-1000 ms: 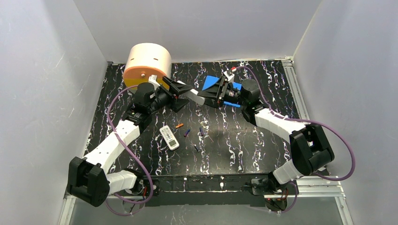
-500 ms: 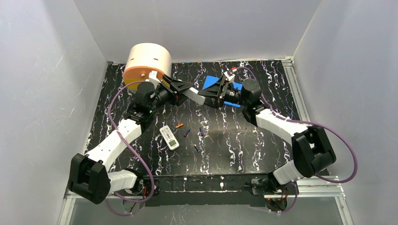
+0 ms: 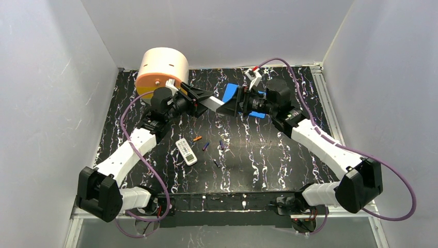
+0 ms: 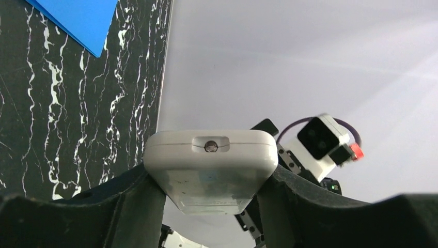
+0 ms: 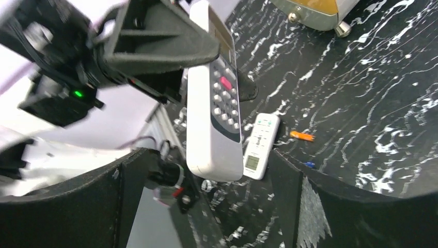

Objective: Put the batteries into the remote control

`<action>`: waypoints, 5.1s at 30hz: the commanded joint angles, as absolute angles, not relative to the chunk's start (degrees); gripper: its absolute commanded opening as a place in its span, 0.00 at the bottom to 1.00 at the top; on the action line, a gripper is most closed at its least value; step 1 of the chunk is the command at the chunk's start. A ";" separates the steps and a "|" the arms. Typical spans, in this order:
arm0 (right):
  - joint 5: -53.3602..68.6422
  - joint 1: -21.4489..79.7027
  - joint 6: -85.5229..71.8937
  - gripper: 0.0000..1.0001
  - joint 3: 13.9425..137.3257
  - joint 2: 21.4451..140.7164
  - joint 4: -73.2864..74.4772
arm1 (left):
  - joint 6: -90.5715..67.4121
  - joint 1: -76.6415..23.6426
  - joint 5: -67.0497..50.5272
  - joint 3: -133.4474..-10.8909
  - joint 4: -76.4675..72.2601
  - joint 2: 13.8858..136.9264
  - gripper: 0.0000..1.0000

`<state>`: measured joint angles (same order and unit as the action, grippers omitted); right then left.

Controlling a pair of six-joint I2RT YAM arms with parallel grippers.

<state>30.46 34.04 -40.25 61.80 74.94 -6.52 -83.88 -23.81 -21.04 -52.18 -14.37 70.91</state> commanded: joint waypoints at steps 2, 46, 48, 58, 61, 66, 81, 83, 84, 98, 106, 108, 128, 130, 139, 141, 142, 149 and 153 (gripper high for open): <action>26.53 37.62 -21.07 0.89 66.22 74.36 3.45 | -85.11 -23.99 -23.32 -58.31 -4.37 69.96 0.12; 19.18 38.16 -83.04 0.21 58.53 76.76 -43.01 | -66.88 -23.71 -24.16 -62.70 -13.14 61.80 0.68; 19.33 38.14 -83.99 0.21 58.56 76.96 -43.65 | -68.25 -23.65 -24.04 -62.21 -16.60 61.44 0.62; 21.47 38.20 -91.48 0.21 57.47 79.40 -50.10 | -70.25 -23.67 -26.01 -61.96 -22.32 63.20 0.62; 22.02 38.15 -91.81 0.21 58.47 79.96 -49.92 | -69.42 -23.69 -25.75 -63.00 -22.85 64.94 0.64; 23.02 38.15 -90.95 0.21 58.89 80.75 -48.86 | -69.67 -23.64 -24.41 -64.02 -23.22 66.31 0.42; 18.12 38.06 -83.60 0.71 57.74 78.51 -46.26 | -70.59 -23.57 -23.07 -63.01 -23.29 64.62 0.00; 16.01 37.91 -82.23 0.68 57.49 77.55 -43.71 | -71.42 -23.63 -23.10 -63.02 -23.29 64.73 0.00; 15.59 37.82 -81.84 0.65 57.59 77.42 -42.59 | -71.77 -23.61 -23.16 -63.06 -23.28 64.77 0.00; 18.99 36.81 -82.22 0.24 54.34 77.74 -46.96 | -79.03 -20.40 -19.04 -60.81 -25.53 62.46 0.00; 23.06 36.66 -86.25 0.15 51.25 80.37 -62.77 | -85.27 -16.47 -19.41 -57.69 -32.59 63.28 0.00; 23.18 36.69 -86.00 0.15 51.68 80.31 -61.52 | -85.21 -16.52 -19.51 -57.26 -32.61 63.28 0.00; 17.67 36.78 -85.10 0.54 62.12 80.54 -28.24 | -76.96 -17.40 -24.88 -56.02 -32.53 67.14 0.00; 18.15 36.76 -85.81 0.49 62.28 80.46 -27.92 | -76.53 -17.40 -24.73 -55.90 -32.46 67.30 0.00; 20.03 36.79 -88.71 0.30 63.93 78.38 -17.48 | -73.25 -17.40 -25.54 -56.53 -32.36 69.30 0.00; 19.99 36.80 -88.77 0.26 63.67 78.26 -17.13 | -73.03 -17.40 -25.81 -56.60 -32.36 69.55 0.00; 20.18 36.79 -88.81 0.25 63.68 78.30 -17.04 | -72.71 -17.40 -25.84 -56.60 -32.36 69.60 0.00; 20.73 36.68 -88.07 0.43 61.75 77.37 -20.12 | -70.04 -17.39 -26.59 -57.09 -31.74 69.89 0.00; 21.06 36.65 -88.84 0.47 60.60 77.55 -24.11 | -69.86 -17.35 -27.24 -57.13 -31.73 69.92 0.00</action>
